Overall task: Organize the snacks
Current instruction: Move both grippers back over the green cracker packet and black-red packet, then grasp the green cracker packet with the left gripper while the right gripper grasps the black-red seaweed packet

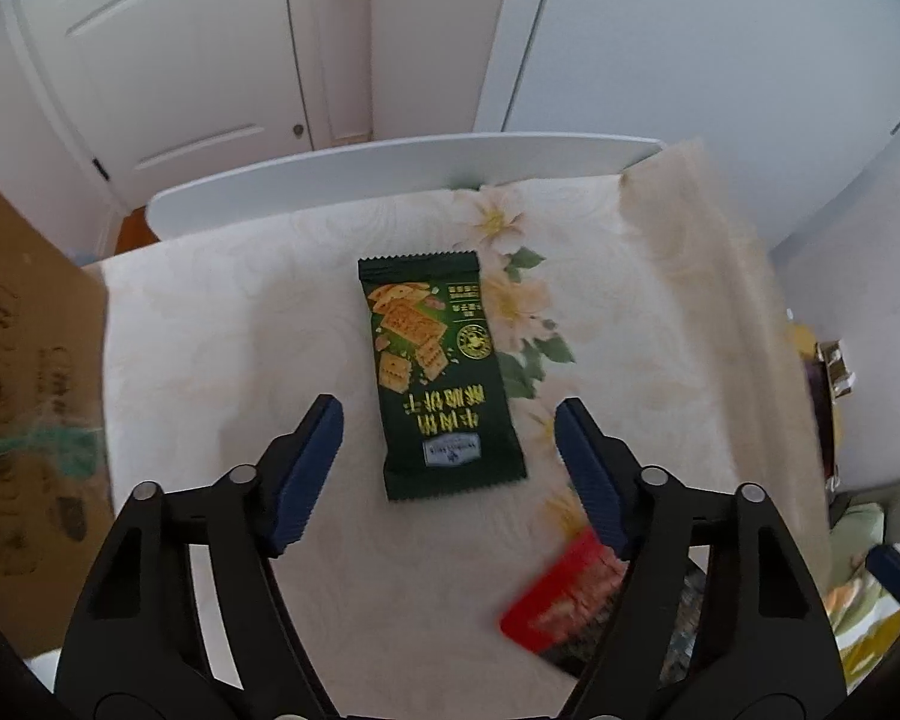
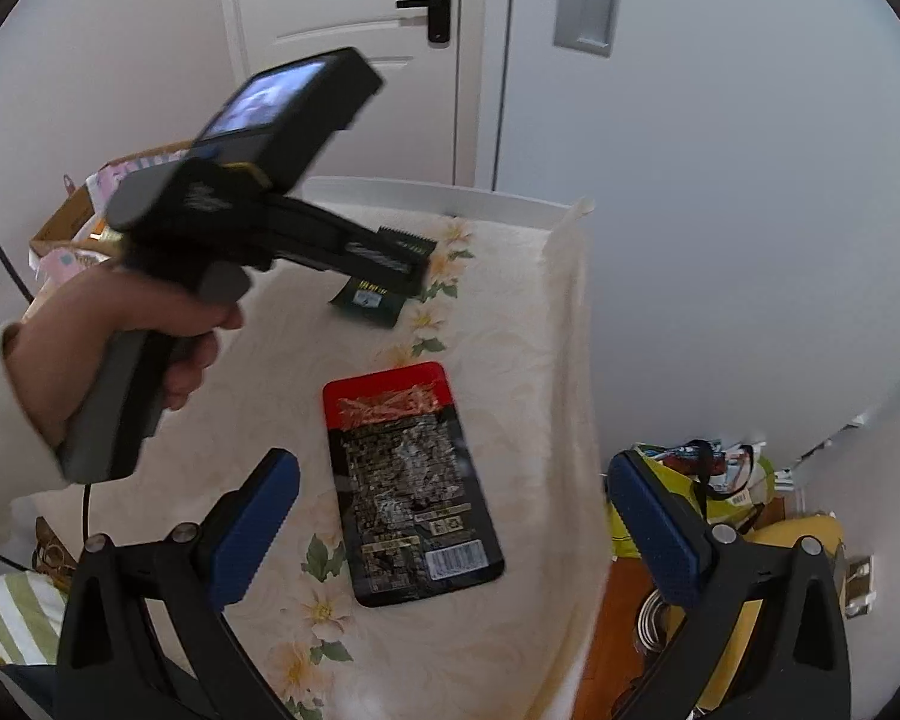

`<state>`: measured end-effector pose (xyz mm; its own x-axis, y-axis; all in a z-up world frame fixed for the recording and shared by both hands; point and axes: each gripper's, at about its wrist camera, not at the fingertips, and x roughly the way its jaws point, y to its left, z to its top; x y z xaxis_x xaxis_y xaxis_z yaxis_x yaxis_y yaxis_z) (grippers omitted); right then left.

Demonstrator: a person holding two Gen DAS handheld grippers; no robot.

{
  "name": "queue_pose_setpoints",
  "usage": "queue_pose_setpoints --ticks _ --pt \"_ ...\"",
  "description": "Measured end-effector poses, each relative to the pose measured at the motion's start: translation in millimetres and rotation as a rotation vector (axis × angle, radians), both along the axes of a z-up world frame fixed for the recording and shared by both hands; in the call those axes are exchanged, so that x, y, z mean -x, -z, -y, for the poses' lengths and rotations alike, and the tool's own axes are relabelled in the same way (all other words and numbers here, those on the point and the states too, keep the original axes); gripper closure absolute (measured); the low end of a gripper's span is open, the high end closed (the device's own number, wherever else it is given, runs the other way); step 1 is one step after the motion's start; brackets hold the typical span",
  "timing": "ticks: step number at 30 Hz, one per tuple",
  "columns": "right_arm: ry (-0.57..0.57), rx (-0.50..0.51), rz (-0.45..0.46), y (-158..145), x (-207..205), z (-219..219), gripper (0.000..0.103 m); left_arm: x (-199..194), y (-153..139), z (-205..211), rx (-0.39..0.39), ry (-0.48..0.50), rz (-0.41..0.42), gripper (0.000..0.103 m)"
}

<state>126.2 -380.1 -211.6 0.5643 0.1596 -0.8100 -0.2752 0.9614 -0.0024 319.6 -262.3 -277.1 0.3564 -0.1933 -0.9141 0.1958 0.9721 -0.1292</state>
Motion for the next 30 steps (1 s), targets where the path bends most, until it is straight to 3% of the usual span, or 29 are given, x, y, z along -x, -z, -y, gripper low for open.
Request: queue_pose_setpoints --ticks 4,6,8,19,26,30 --pt "-0.016 -0.006 -0.014 10.5 -2.9 -3.1 0.000 -3.4 7.8 3.1 -0.033 0.012 0.016 0.045" --pt "-0.021 -0.012 -0.020 14.4 -4.1 -4.3 0.000 -3.6 8.5 6.3 -0.064 0.027 0.028 0.057" --pt "-0.023 -0.015 -0.023 16.2 -5.4 -4.8 0.000 -3.2 8.3 7.6 -0.079 0.040 0.035 0.060" --pt "-0.036 -0.002 -0.027 21.7 -9.8 -8.0 0.000 8.3 2.5 4.3 -0.056 0.047 0.069 0.061" --pt "-0.063 0.003 -0.045 23.0 -11.9 -15.0 0.000 42.2 -36.2 -14.4 -0.019 0.032 0.118 0.061" --pt "-0.103 0.002 -0.105 37.0 -18.1 -19.4 0.001 63.1 -61.5 -25.4 0.001 0.029 0.145 0.061"
